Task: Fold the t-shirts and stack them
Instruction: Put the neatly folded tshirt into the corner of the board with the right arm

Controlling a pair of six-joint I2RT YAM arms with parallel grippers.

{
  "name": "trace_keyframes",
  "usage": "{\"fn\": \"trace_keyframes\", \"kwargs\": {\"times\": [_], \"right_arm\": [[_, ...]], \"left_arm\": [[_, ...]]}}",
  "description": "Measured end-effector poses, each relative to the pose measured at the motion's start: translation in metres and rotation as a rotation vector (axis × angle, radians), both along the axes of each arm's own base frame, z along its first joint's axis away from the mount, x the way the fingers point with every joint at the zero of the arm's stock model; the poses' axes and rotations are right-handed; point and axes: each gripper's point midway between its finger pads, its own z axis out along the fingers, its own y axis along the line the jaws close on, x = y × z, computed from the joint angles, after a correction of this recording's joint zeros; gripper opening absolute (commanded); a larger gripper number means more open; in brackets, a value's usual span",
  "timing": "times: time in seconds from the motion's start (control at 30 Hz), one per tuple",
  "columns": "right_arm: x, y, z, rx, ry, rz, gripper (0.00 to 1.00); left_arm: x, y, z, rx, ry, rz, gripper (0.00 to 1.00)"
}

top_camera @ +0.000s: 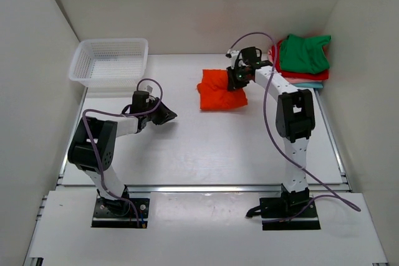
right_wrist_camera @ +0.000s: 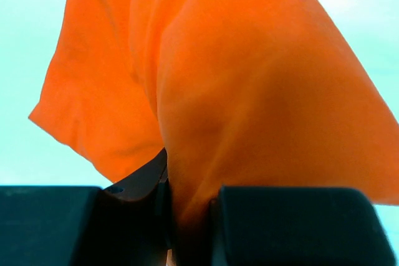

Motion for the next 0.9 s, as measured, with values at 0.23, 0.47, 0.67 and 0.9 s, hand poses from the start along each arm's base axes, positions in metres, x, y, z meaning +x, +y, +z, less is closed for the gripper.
{"fn": "trace_keyframes", "kwargs": {"times": [0.23,0.47,0.67,0.9], "right_arm": [[0.039,-0.110,0.034,-0.145,-0.174,-0.110,0.00],[0.070,-0.209,0.075,-0.240,-0.321,-0.212,0.00],[0.091,-0.257,0.132,-0.193,-0.487,-0.241,0.00],[0.123,-0.308,0.174,-0.189,-0.620,-0.274,0.00]], "left_arm": [[-0.004,0.009,-0.005,0.013,0.017,-0.003,0.30],[-0.010,0.013,-0.010,0.032,0.038,-0.028,0.30],[-0.012,0.015,-0.012,0.059,0.046,-0.052,0.29],[-0.009,0.014,-0.015,0.076,0.055,-0.068,0.29]]}}
